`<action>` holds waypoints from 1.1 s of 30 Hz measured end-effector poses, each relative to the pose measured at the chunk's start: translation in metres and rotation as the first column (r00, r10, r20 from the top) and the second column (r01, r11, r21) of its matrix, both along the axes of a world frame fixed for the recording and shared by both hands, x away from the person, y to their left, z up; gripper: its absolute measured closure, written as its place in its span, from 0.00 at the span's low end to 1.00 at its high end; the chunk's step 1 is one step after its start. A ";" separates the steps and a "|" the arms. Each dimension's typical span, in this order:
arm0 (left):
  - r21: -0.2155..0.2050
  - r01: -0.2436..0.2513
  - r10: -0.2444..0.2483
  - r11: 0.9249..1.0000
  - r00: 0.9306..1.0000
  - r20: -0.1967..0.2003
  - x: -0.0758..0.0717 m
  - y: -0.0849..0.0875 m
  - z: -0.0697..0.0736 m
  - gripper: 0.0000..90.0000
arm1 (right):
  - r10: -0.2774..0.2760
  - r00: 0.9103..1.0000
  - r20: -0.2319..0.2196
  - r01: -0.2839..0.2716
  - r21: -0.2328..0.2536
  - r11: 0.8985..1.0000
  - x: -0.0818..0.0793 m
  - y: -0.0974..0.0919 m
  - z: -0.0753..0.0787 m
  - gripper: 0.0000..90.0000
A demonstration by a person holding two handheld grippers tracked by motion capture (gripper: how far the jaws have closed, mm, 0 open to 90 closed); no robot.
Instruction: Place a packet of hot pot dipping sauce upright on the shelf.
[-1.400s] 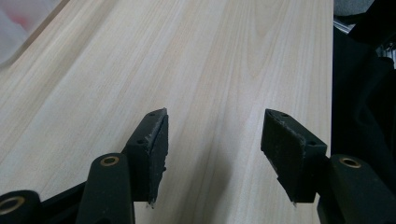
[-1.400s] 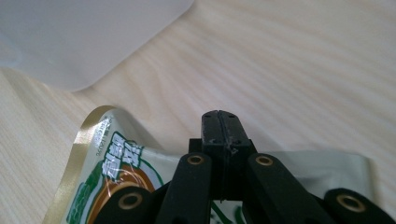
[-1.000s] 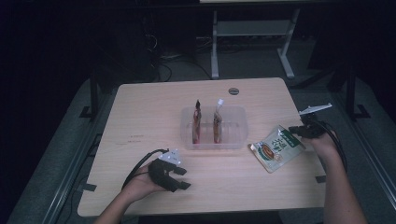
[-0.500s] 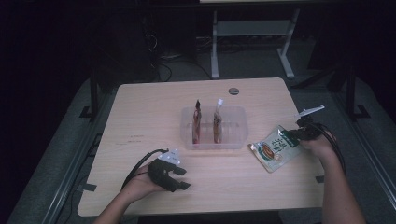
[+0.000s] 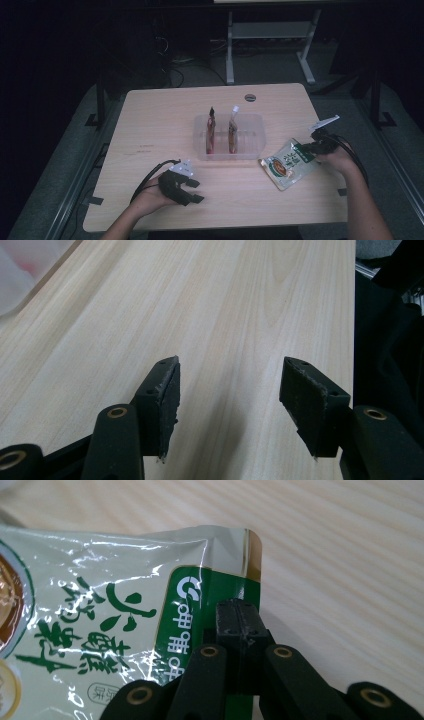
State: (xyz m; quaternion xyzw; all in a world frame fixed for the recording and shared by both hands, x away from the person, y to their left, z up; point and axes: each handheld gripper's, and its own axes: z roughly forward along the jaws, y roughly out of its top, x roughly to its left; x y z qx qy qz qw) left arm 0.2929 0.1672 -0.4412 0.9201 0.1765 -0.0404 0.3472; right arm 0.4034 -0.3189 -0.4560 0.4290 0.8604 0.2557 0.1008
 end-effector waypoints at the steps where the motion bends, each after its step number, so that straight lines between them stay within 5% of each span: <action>1: 0.001 0.001 -0.001 1.000 1.000 0.001 0.000 0.000 0.000 0.45 | 0.018 1.000 0.000 -0.018 -0.006 1.000 -0.002 0.004 0.000 1.00; 8: -0.004 0.001 -0.001 1.000 1.000 0.016 0.000 -0.001 0.001 0.43 | 0.117 0.993 -0.024 -0.116 0.004 0.993 -0.016 0.024 0.002 1.00; 16: -0.016 -0.011 0.011 1.000 0.999 0.033 0.000 -0.001 0.002 0.41 | 0.248 0.967 -0.052 -0.244 0.065 0.968 -0.028 0.054 0.001 1.00; 21: -0.011 -0.015 0.015 1.000 0.999 0.048 0.000 -0.002 0.003 0.38 | 0.330 0.942 -0.067 -0.324 0.087 0.942 -0.033 0.078 0.001 1.00; 27: -0.023 -0.022 0.024 0.999 0.997 0.077 -0.001 -0.013 0.002 0.35 | 0.439 0.896 -0.061 -0.433 0.091 0.897 -0.042 0.107 0.001 1.00; 28: -0.023 -0.023 0.025 0.999 0.997 0.078 -0.001 -0.015 0.002 0.35 | 0.468 0.883 -0.045 -0.463 0.090 0.882 -0.043 0.112 0.001 1.00; 31: -0.017 -0.015 0.016 1.000 0.996 0.083 -0.002 -0.023 0.000 0.34 | 0.501 0.864 -0.049 -0.495 0.104 0.863 -0.048 0.126 0.001 1.00; 33: -0.007 -0.006 0.006 1.000 0.996 0.087 -0.004 -0.029 -0.001 0.34 | 0.535 0.843 -0.050 -0.528 0.110 0.842 -0.052 0.136 -0.001 1.00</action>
